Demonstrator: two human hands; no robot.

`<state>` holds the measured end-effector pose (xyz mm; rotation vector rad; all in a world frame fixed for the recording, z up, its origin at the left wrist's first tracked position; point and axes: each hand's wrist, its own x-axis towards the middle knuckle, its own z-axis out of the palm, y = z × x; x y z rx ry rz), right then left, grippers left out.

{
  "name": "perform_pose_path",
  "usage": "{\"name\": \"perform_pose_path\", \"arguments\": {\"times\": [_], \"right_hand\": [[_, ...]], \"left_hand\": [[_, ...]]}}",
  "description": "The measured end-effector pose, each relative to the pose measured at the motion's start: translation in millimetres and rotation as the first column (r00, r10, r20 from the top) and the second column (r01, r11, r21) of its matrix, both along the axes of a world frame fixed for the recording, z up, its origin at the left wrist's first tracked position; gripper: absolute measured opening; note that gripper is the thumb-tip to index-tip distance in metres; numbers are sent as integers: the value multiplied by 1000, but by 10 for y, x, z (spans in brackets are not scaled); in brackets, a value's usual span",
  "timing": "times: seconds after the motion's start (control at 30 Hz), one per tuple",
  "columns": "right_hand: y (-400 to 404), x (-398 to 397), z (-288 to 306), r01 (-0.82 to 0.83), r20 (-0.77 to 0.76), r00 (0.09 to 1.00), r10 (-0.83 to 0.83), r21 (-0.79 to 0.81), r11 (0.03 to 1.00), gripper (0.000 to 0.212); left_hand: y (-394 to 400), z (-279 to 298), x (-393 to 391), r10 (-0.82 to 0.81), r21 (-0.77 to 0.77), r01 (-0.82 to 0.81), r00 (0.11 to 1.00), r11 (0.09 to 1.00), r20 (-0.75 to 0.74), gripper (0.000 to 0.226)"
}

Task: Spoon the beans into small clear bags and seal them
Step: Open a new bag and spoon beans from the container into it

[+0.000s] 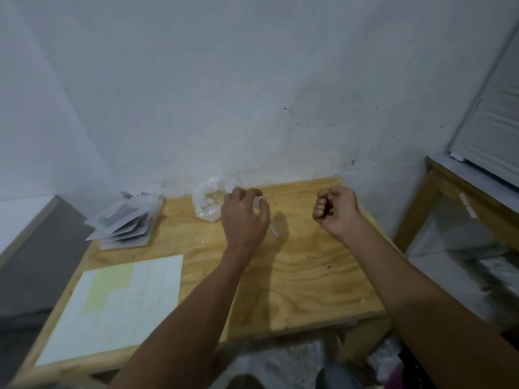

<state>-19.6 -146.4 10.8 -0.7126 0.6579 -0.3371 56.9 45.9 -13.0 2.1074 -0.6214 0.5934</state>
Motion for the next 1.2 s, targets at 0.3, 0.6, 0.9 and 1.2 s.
{"name": "perform_pose_path", "arguments": {"times": [0.3, 0.6, 0.9, 1.2], "right_hand": [[592, 428, -82, -175, -210, 966, 150, -110, 978, 39], [719, 401, -72, -97, -218, 971, 98, 17, 995, 42], [-8, -299, 10, -13, -231, 973, -14, -114, 993, 40], [-1058, -2266, 21, 149, -432, 820, -375, -471, 869, 37]], "left_hand": [[776, 11, 729, 289, 84, -287, 819, 954, -496, 28], [732, 11, 756, 32, -148, -131, 845, 980, -534, 33], [39, 211, 200, -304, -268, 204, 859, 941, -413, 41], [-1676, 316, -1444, -579, -98, 590, 726, 802, -371, 35]]}}
